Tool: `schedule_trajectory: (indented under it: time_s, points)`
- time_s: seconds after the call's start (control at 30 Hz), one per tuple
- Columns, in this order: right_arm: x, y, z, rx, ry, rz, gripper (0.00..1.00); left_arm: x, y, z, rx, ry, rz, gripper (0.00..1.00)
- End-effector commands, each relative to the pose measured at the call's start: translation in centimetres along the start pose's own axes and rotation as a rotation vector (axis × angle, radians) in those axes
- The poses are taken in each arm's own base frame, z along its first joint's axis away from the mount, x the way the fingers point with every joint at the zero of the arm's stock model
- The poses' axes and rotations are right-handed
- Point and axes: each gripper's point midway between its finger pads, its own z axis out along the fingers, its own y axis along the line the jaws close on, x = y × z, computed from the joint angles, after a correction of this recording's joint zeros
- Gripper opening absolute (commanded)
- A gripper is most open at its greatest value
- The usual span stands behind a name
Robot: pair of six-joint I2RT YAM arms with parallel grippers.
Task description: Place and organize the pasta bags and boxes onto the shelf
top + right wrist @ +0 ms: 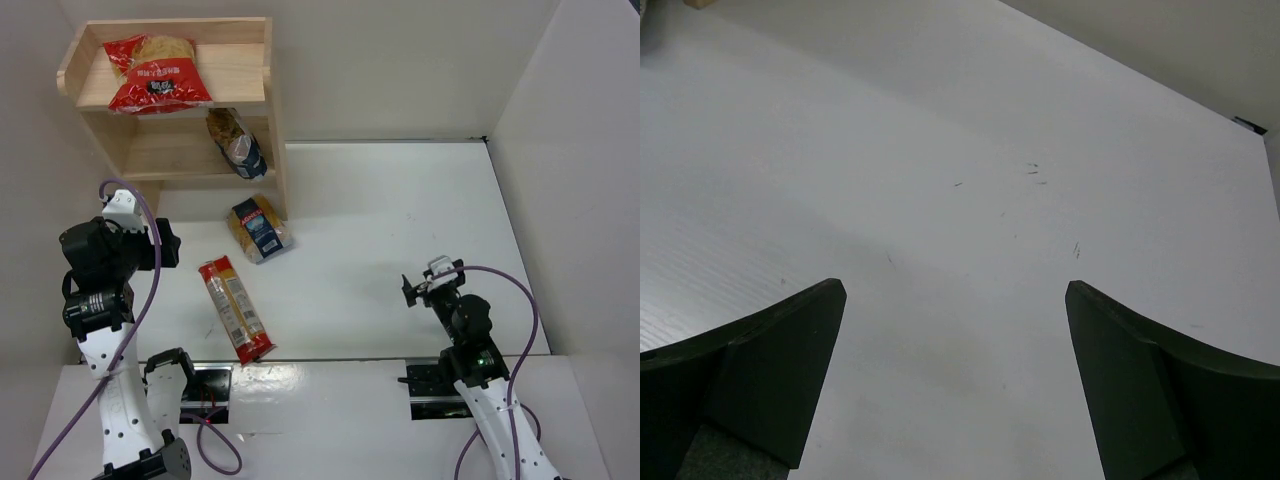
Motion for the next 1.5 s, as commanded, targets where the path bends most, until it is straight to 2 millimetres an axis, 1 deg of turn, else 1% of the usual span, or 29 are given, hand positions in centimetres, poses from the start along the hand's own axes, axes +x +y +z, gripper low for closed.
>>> schedule_trajectory:
  time_s: [0.0,0.07,0.1,0.17,0.3,0.37,0.4,0.47,0.6,0.7,0.73,0.77,0.83,0.87,0.9,0.97,1.03,1.07,1.1,1.13,1.17,1.23,1.27,1.3,1.33,1.37,1.4,1.43,1.47]
  points:
    - [-1.6,0.9,-0.3,-0.064,-0.084,-0.062,0.99,-0.6,0.2,0.1,-0.009,-0.030,-0.001,1.00]
    - [-0.7,2.4,-0.5,-0.163,-0.064,-0.162,0.99,-0.6,0.2,0.1,-0.009,-0.030,-0.001,1.00]
    - [-0.7,4.3,-0.8,-0.277,-0.089,-0.206,0.99,-0.6,0.2,0.1,-0.009,-0.030,-0.001,1.00]
    - [-0.1,5.0,-1.1,-0.326,-0.080,-0.247,0.99,-0.6,0.2,0.1,-0.009,-0.030,-0.001,1.00]
    - [-0.4,4.2,-0.9,-0.277,-0.077,-0.215,0.99,-0.6,0.2,0.1,-0.009,-0.030,-0.001,1.00]
    - [-0.6,4.8,-1.0,-0.311,-0.095,-0.233,0.99,-0.5,0.3,0.3,-0.007,-0.021,-0.005,1.00]
    - [0.0,5.3,-1.0,-0.339,-0.086,-0.249,0.99,-0.5,0.3,0.3,-0.007,-0.021,-0.005,1.00]
    - [0.6,5.6,-1.0,-0.355,-0.078,-0.267,0.99,-0.5,0.3,0.3,-0.007,-0.021,-0.005,1.00]
    - [0.6,5.4,-1.0,-0.347,-0.074,-0.265,0.99,-0.4,0.3,0.5,-0.006,-0.013,-0.008,1.00]
    - [0.5,6.1,-1.3,-0.393,-0.085,-0.297,0.99,-0.4,0.3,0.5,-0.006,-0.013,-0.008,1.00]
    - [-0.2,5.9,-1.2,-0.381,-0.110,-0.304,0.99,-0.2,0.4,0.7,-0.005,-0.003,-0.012,1.00]
    - [0.1,4.5,-0.6,-0.288,-0.085,-0.245,0.99,-0.2,0.4,0.7,-0.005,-0.003,-0.012,1.00]
    - [-1.0,4.3,-0.5,-0.279,-0.127,-0.255,0.99,-0.1,0.5,1.0,-0.003,0.008,-0.017,1.00]
    - [-2.1,5.2,-1.0,-0.355,-0.184,-0.389,0.99,0.1,0.6,1.2,-0.002,0.016,-0.020,1.00]
    - [-2.3,5.2,-1.0,-0.352,-0.191,-0.383,0.99,0.1,0.6,1.2,-0.002,0.016,-0.021,1.00]
    - [-3.9,4.4,-1.1,-0.325,-0.241,-0.483,0.99,0.2,0.6,1.4,-0.001,0.025,-0.024,1.00]
    - [-5.1,3.3,-0.8,-0.260,-0.271,-0.506,0.99,0.2,0.8,1.4,-0.010,0.026,-0.024,1.00]
    - [-7.8,1.9,-0.9,-0.169,-0.352,-0.477,0.99,0.1,0.7,1.2,-0.010,0.028,-0.024,1.00]
    - [-8.6,0.8,-0.9,-0.102,-0.364,-0.468,0.99,0.1,0.7,1.2,-0.010,0.028,-0.024,1.00]
    - [-10.8,-0.2,-1.5,-0.045,-0.423,-0.453,0.99,0.2,0.8,1.2,-0.007,0.042,-0.018,1.00]
    - [-11.1,-0.6,-1.7,-0.030,-0.421,-0.399,0.99,0.4,0.9,1.5,-0.006,0.052,-0.011,1.00]
    - [-11.3,-0.1,-2.0,-0.071,-0.398,-0.319,0.99,0.0,0.9,1.2,-0.004,0.057,0.000,1.00]
    - [-12.3,-0.4,-2.5,-0.068,-0.396,-0.267,0.99,-0.3,1.0,1.3,-0.004,0.057,0.000,1.00]
    - [-10.9,0.2,-2.2,-0.110,-0.325,-0.242,0.99,-0.4,0.9,1.1,-0.004,0.059,0.000,1.00]
    - [-11.9,-0.9,-2.4,-0.064,-0.321,-0.228,0.99,-1.0,1.0,0.9,-0.004,0.055,0.021,1.00]
    - [-12.7,-1.8,-2.4,-0.028,-0.321,-0.204,0.99,-0.8,1.1,1.0,0.000,0.077,0.023,1.00]
    - [-12.0,-1.9,-1.4,-0.045,-0.247,-0.196,0.99,-1.2,1.2,1.1,0.000,0.073,0.034,1.00]
    - [-12.3,-2.2,-1.1,-0.049,-0.214,-0.180,0.99,-0.9,1.3,1.3,0.004,0.096,0.033,1.00]
    - [-15.0,-3.0,-1.4,-0.037,-0.228,-0.153,0.99,-1.2,1.3,1.1,0.007,0.103,0.050,1.00]
